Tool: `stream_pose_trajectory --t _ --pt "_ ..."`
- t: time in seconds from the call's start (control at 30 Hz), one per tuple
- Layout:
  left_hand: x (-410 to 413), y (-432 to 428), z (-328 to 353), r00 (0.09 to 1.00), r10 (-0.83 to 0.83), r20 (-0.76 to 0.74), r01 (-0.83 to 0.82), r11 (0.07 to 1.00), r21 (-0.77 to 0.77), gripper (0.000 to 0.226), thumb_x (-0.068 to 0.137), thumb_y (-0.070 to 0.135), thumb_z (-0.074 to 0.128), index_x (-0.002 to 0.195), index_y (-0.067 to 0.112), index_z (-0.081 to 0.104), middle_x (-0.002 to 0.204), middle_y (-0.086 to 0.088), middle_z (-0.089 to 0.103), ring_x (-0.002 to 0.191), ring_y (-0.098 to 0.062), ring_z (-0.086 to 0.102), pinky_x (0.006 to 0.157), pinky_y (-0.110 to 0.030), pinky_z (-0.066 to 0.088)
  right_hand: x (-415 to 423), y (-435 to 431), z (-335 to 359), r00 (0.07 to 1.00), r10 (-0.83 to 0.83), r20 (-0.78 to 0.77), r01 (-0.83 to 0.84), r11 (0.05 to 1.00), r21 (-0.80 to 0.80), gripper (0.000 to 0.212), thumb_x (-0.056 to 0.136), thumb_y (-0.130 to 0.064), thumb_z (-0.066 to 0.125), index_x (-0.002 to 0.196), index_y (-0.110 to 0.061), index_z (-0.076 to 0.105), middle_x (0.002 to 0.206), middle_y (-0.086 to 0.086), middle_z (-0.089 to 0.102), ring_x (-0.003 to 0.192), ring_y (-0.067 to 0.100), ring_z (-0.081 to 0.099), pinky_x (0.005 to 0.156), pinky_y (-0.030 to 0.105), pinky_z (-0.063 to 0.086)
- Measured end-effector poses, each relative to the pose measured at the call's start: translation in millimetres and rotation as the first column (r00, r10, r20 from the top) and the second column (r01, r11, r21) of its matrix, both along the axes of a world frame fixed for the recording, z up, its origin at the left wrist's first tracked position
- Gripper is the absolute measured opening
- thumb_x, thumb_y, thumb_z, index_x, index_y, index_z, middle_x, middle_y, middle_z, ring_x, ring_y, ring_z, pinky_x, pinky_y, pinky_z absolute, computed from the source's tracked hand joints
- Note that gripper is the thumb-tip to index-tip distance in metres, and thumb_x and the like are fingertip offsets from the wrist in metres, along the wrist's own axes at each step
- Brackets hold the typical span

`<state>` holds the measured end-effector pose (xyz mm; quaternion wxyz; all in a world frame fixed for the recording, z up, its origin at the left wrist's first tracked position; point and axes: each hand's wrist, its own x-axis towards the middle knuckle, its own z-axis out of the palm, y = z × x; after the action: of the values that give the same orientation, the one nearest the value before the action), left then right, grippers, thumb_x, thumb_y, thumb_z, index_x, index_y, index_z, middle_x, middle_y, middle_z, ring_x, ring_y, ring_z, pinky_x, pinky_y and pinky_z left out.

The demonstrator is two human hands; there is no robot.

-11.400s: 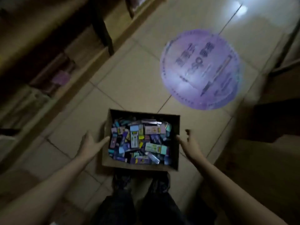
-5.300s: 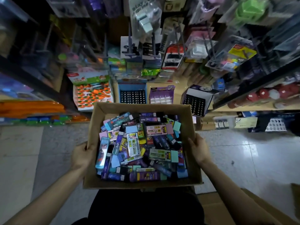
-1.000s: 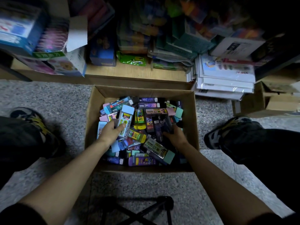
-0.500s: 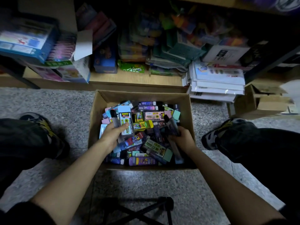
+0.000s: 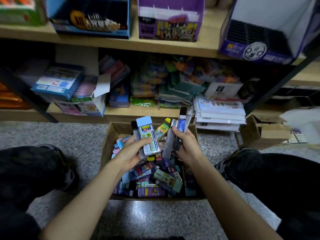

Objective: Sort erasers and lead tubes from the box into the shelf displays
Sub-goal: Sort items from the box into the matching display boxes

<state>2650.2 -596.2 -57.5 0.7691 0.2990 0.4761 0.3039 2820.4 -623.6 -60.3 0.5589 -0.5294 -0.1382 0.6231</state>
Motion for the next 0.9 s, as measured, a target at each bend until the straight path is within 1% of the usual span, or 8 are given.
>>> stream_pose_trajectory --t 0.1,0.23,0.33,0.47,0.6,0.67,0.77,0.9 --pt "0 0 22 0.991 -0.118 0.062 0.115 0.993 0.04 0.029 0.089 -0.001 0.054 0.117 0.005 0.057 0.103 -0.02 0.068 0.071 -0.019 0.072 0.047 -0.021 0.053 -3 2 25 0.999 0.031 -0.009 -0.031 0.999 0.034 0.014 0.093 -0.011 0.056 0.106 -0.005 0.054 0.092 0.014 0.058 0.081 0.031 0.057 0.065 0.045 0.056" --pt "3 5 51 0.98 -0.197 0.024 0.195 0.978 0.079 0.024 0.087 -0.002 0.056 0.107 0.01 0.061 0.088 -0.01 0.073 0.074 -0.02 0.071 0.06 -0.031 0.059 -7 4 59 0.991 0.097 0.093 -0.103 0.993 0.064 0.033 0.091 -0.013 0.058 0.12 0.002 0.051 0.101 0.02 0.063 0.083 0.032 0.061 0.058 0.037 0.057" --pt "10 8 73 0.99 -0.129 -0.056 0.134 0.987 0.089 0.019 0.087 0.004 0.055 0.102 0.013 0.061 0.074 -0.005 0.071 0.066 -0.016 0.065 0.054 -0.027 0.051 -9 7 84 0.986 0.088 0.144 -0.105 0.988 0.116 0.025 0.09 -0.009 0.06 0.112 0.0 0.055 0.091 0.015 0.065 0.076 0.026 0.062 0.066 0.039 0.056" --pt "24 9 101 0.995 -0.095 -0.027 0.098 0.982 0.162 0.019 0.086 0.013 0.058 0.105 0.016 0.061 0.075 -0.003 0.069 0.059 -0.013 0.063 0.046 -0.023 0.047 -10 11 119 0.978 0.003 0.21 -0.034 0.989 0.143 0.01 0.086 -0.006 0.064 0.096 -0.007 0.06 0.084 0.009 0.067 0.076 0.024 0.063 0.072 0.039 0.054" --pt "35 12 126 0.996 -0.091 0.016 0.081 0.944 0.321 0.03 0.083 0.039 0.065 0.108 0.022 0.063 0.098 -0.001 0.074 0.088 -0.019 0.071 0.073 -0.037 0.057 -8 16 153 0.97 -0.101 0.22 0.062 0.982 0.18 0.024 0.086 -0.007 0.065 0.107 0.0 0.058 0.095 0.015 0.065 0.088 0.028 0.061 0.078 0.042 0.054" --pt "38 16 138 0.996 -0.092 0.011 0.079 0.905 0.417 0.044 0.07 0.043 0.071 0.109 0.022 0.062 0.103 -0.002 0.073 0.094 -0.017 0.069 0.08 -0.034 0.056 -8 18 165 0.976 -0.131 0.174 0.094 0.974 0.205 0.025 0.086 -0.007 0.064 0.109 0.001 0.057 0.097 0.017 0.065 0.089 0.03 0.062 0.08 0.044 0.053" --pt "45 23 150 0.993 -0.114 -0.02 0.109 0.867 0.487 0.061 0.057 0.036 0.08 0.111 0.018 0.058 0.101 -0.003 0.073 0.093 -0.014 0.069 0.074 -0.025 0.054 -9 22 180 0.987 -0.157 0.035 0.144 0.958 0.249 0.018 0.088 -0.003 0.06 0.105 0.0 0.058 0.094 0.019 0.066 0.083 0.029 0.065 0.075 0.041 0.056" --pt "56 32 152 0.993 -0.102 -0.067 0.122 0.873 0.472 0.051 0.059 0.017 0.083 0.103 0.019 0.057 0.084 0.005 0.072 0.076 -0.006 0.069 0.059 -0.018 0.051 -8 30 188 0.991 -0.133 0.027 0.121 0.955 0.272 0.01 0.089 -0.003 0.058 0.099 -0.004 0.061 0.088 0.015 0.067 0.078 0.026 0.065 0.07 0.039 0.057"
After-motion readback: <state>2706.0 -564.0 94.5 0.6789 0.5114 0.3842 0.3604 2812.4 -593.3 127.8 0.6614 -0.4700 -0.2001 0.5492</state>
